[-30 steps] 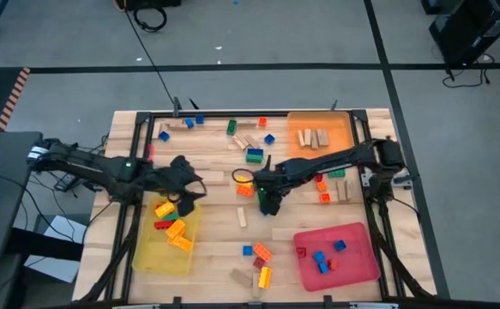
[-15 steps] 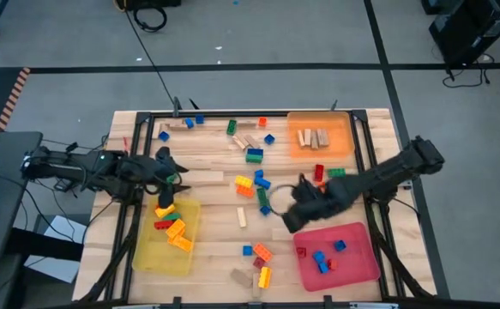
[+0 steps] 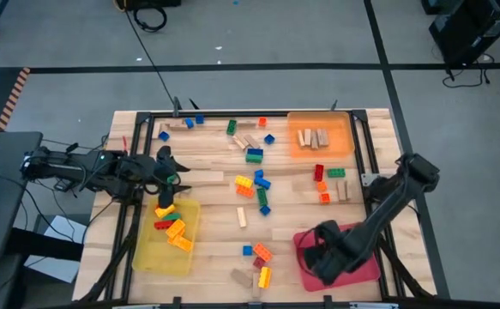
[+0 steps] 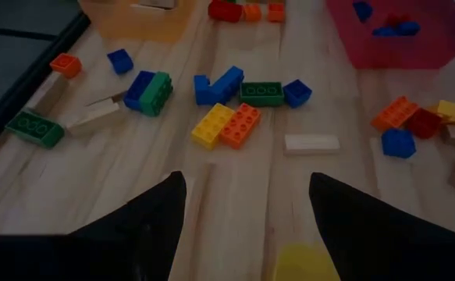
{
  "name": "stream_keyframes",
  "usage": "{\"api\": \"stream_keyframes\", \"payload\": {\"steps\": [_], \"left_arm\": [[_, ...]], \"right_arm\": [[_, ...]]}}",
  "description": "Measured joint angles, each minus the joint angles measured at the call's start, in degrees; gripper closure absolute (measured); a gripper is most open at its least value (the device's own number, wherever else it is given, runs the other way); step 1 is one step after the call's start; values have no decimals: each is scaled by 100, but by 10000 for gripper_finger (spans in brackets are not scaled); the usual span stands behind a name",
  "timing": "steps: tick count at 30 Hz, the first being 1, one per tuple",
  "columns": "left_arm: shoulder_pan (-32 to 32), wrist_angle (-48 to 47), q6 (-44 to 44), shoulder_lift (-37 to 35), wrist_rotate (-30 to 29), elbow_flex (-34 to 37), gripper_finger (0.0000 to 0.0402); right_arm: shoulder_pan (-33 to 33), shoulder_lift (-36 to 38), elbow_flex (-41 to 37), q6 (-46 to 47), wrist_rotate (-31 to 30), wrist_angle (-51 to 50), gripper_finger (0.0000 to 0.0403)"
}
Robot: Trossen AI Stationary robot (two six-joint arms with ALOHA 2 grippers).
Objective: Sort blocks by size
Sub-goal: Put the small red game piece into the red bin, then put the large green game piece into the yellow bin
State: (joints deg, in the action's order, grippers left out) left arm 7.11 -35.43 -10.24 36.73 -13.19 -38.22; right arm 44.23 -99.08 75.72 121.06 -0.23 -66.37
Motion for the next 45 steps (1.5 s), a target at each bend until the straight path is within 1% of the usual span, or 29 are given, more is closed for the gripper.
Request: {"api": "stream_keyframes", "payload": {"steps": [2,5,9,13,16,19,21,23,28,31,33,36,42,45], "left_arm": [[0,1,113,0,0,0,124],[0,-1,374,2,-2,0,124],[0,-1,739,2,-29,0,124],[0,-1,870,2,-44,0,124],[2,-1,866,2,-137,0,124],[0,0,860,2,-295,0,124],[0,1,856,2,-328,0,124],[0,1,856,2,-330,0,124],[0,-1,856,3,-331,0,124],[0,-1,854,2,-343,0,124],[0,-2,854,4,-343,0,124],[0,-3,853,4,-364,0,124],[0,16,811,4,-491,0,124],[0,46,790,4,-492,0,124]], "right_arm": [[73,-176,0,50,11,68,251],[98,-402,0,47,217,128,251],[93,-538,-10,11,176,346,251],[71,-507,-234,-17,55,766,251],[54,-479,-494,-13,91,1152,251],[54,-446,-531,51,109,1286,251],[54,-399,-531,65,-5,1306,246],[54,-356,-531,71,-104,1295,218],[44,-265,-531,71,-103,1255,119],[44,-215,-523,67,73,1246,84],[44,-194,-482,61,125,1185,74],[44,-108,-396,53,125,1106,76],[44,226,-343,47,101,888,105],[60,458,-343,-47,-219,886,123]]}}
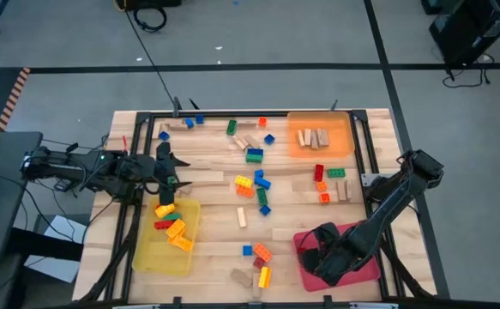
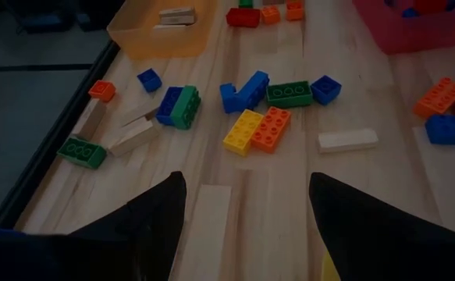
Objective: Sort blocks by size
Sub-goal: Put the large green game piece into the yellow bin
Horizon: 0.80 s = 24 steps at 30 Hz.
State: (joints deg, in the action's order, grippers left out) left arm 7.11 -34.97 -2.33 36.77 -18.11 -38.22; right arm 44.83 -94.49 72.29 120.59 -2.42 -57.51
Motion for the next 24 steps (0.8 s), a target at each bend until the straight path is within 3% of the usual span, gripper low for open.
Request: {"api": "stream_keyframes", "payload": {"steps": [7,12,16,24], "left_arm": [[0,202,-144,0,0,0,124],[0,536,-103,-2,0,0,124],[1,621,-390,2,-87,0,124],[-2,683,-1308,216,-1092,0,123]], "right_arm": [[-51,764,2,-355,-1343,-189,165],[-443,1286,2,-1006,-2332,-743,182],[-1073,1636,2,-1978,-2478,-1218,192],[-2526,2201,-17,-4602,-2129,-1396,215]]}}
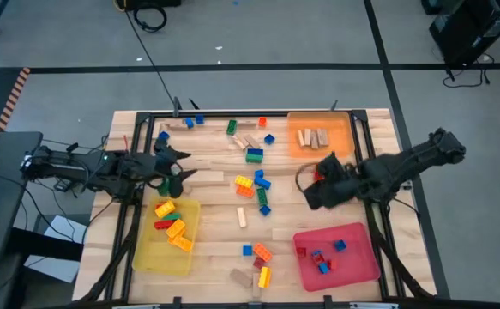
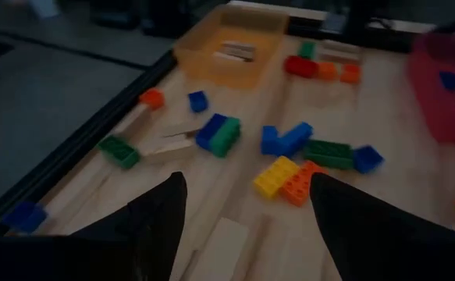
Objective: Sort blocks by size
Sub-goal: Put the large green game piece into the yellow bin
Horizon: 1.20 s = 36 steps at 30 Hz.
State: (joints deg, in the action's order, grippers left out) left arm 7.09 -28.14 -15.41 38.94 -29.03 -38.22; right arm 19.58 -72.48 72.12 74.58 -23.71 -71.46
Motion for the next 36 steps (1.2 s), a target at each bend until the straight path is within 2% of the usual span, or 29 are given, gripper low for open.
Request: {"api": "stream_keyframes", "payload": {"steps": [3,6,10,13,17,20,23,27,36], "left_arm": [[-63,9,-463,173,-182,0,113],[-152,-4,-1341,358,-196,0,99],[-294,-236,-1956,577,264,-11,94],[-429,-798,-2081,759,614,-229,96],[-601,-1822,-2556,1040,761,-582,105],[-749,-2275,-2663,1248,1105,-679,112],[-891,-2547,-2685,1499,1735,-680,115],[-1014,-2757,-2653,1823,2233,-680,115],[-1414,-3141,-1633,2582,2976,-682,115]], "right_arm": [[-636,120,0,-967,283,11,219],[-1266,155,0,-1813,516,13,219],[-2044,99,-2,-2886,876,131,220],[-2524,4,-2,-3631,1102,423,220],[-3007,-159,-2,-4445,1393,875,220],[-3265,-341,-2,-4936,1658,1185,221],[-3441,-562,-2,-5302,1945,1375,221],[-3555,-911,-4,-5645,2106,1401,221],[-3585,-1271,-7,-5975,2263,1598,224]]}}
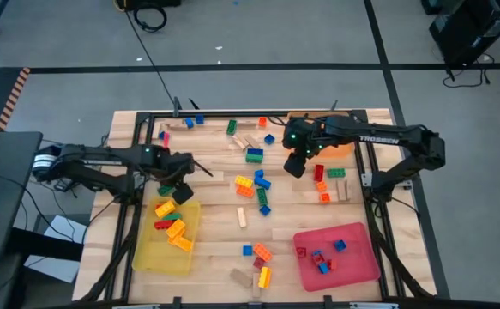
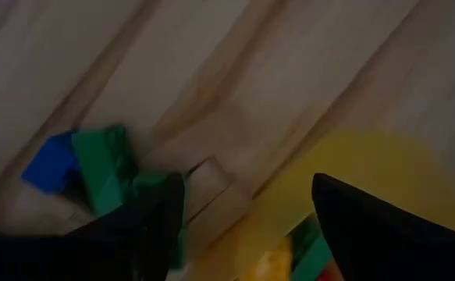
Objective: Sort blocks by size
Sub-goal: Put the large green game piece into the yellow bin
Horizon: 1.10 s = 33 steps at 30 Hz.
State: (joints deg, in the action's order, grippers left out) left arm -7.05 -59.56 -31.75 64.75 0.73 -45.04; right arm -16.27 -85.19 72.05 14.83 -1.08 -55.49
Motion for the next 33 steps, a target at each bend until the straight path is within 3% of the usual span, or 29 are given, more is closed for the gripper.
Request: {"api": "stream_keyframes", "payload": {"steps": [16,25,33], "left_arm": [[-942,-188,1641,1381,140,0,115],[-1245,-539,2100,2131,-90,-2,115],[-1266,-573,2116,2266,45,47,115]], "right_arm": [[7,336,2,299,35,315,227],[7,342,2,363,37,315,227],[7,342,2,365,42,315,227]]}}
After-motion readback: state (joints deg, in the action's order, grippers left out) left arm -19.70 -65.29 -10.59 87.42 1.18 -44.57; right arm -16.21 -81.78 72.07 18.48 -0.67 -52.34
